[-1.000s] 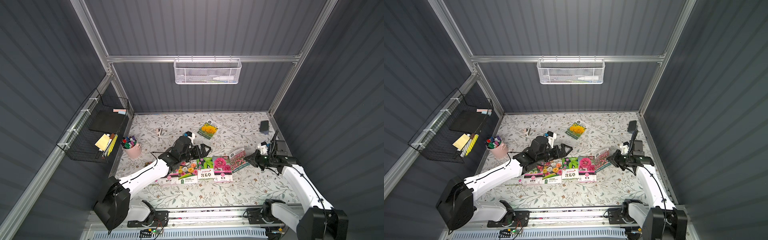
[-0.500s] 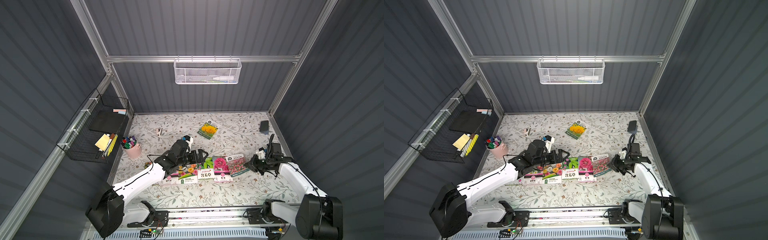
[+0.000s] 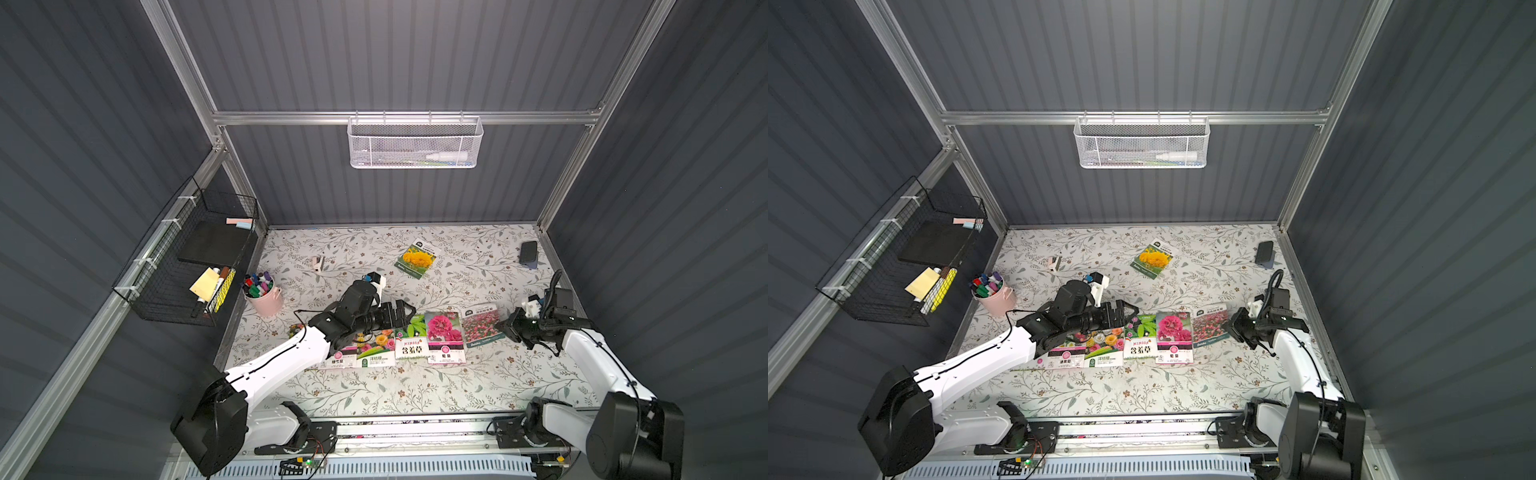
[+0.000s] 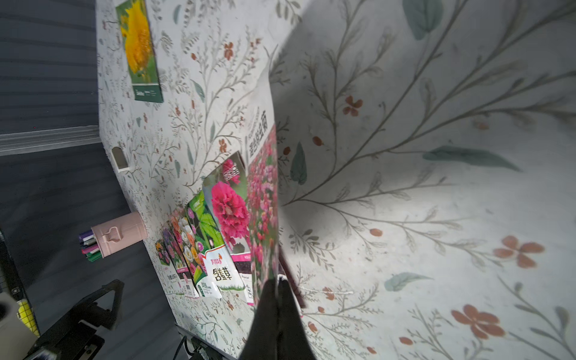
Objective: Arrange the seed packets in a row
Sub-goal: Place the seed packet at the center of the board.
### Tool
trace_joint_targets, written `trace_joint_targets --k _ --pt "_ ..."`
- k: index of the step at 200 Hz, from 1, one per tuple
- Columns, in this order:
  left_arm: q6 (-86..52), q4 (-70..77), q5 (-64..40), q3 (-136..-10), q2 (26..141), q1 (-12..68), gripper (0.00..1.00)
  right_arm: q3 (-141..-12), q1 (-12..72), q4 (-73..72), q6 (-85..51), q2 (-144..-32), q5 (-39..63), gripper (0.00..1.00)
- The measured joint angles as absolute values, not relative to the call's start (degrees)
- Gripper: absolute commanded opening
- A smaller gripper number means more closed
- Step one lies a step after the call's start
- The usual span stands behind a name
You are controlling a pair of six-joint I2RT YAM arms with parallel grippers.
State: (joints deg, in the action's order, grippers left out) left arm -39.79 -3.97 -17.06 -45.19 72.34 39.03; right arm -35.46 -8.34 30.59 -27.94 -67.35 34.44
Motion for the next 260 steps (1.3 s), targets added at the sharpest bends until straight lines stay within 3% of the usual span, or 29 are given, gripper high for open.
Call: trace_joint_targets --k 86,166,176,221,260 --pt "-39.79 -4.14 -17.10 -45.17 72.36 39.03 0.99 -35.51 -8.32 32.45 -26.48 -73.91 28.82 0.00" --pt "-39.79 -4.16 -19.09 -45.19 72.38 39.03 0.99 -35.79 -8.32 32.64 -26.06 -76.44 25.30 0.52" --pt "-39.79 -4.21 -19.16 -45.19 72.38 39.03 1.00 -35.81 -8.32 32.73 -26.72 -76.44 24.58 0.62" --pt "-39.77 -5.02 -19.38 -45.19 72.38 39.03 0.99 -36.71 -8.32 32.45 -26.96 -76.69 22.90 0.83" --pt "-39.81 -4.95 -20.03 -45.19 73.34 39.03 0.99 -39.77 -8.32 28.93 -28.18 -81.25 24.56 0.87"
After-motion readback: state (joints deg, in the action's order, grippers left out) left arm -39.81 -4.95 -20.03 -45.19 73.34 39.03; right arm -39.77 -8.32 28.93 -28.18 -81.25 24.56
